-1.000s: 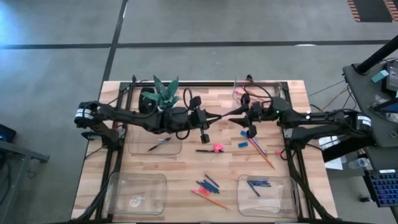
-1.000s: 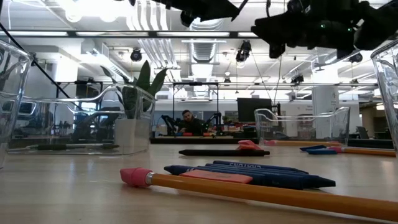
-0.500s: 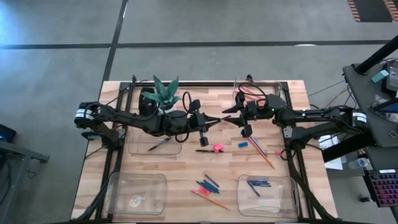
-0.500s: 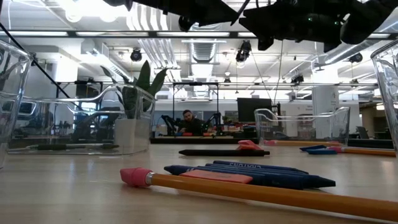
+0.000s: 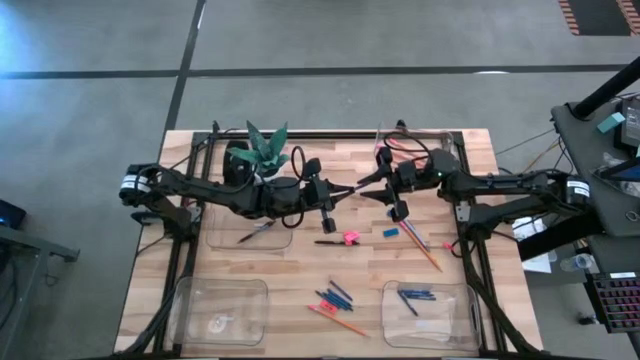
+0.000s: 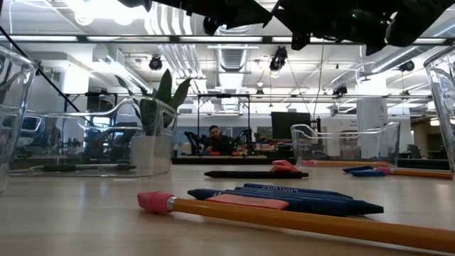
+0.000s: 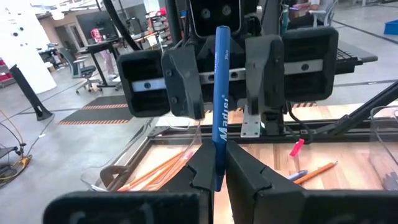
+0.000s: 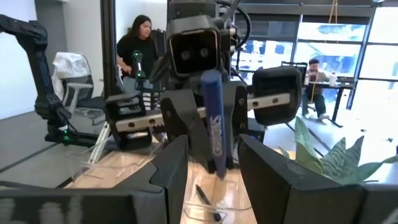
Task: Sort crayons/erasers/pens/pencils in bins
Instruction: Put the blue crayon into the bottom right transparent bin
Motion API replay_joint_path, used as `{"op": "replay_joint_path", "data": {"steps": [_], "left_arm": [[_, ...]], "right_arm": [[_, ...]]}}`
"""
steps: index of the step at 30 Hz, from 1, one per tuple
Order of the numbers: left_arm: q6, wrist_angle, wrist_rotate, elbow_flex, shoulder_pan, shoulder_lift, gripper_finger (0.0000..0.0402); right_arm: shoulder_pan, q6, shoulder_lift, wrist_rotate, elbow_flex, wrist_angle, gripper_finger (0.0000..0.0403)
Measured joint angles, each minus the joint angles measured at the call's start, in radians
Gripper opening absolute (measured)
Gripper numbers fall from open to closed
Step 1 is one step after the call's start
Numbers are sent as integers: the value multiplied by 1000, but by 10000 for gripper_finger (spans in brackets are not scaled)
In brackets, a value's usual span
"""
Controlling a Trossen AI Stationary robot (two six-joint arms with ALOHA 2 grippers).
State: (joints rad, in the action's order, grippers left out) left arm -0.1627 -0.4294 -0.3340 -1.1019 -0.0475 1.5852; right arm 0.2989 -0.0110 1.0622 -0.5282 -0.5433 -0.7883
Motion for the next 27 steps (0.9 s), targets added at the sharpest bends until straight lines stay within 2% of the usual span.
{"op": "replay_joint_path", "data": {"steps": [6,17,24,27], "left_arm": [[1,-3,0,6,0,0,6],[6,-10,0,8,0,0,6],[5,-10,3,9,-2,0,7],[2,-9,5,9,-2,0,21]], "right_arm": [[0,12,0,0,-7,-2,104],[-2,56,1,4,-7,-10,19],[-28,59,1,12,-7,-10,15],[-30,60,1,12,-7,-10,14]]}}
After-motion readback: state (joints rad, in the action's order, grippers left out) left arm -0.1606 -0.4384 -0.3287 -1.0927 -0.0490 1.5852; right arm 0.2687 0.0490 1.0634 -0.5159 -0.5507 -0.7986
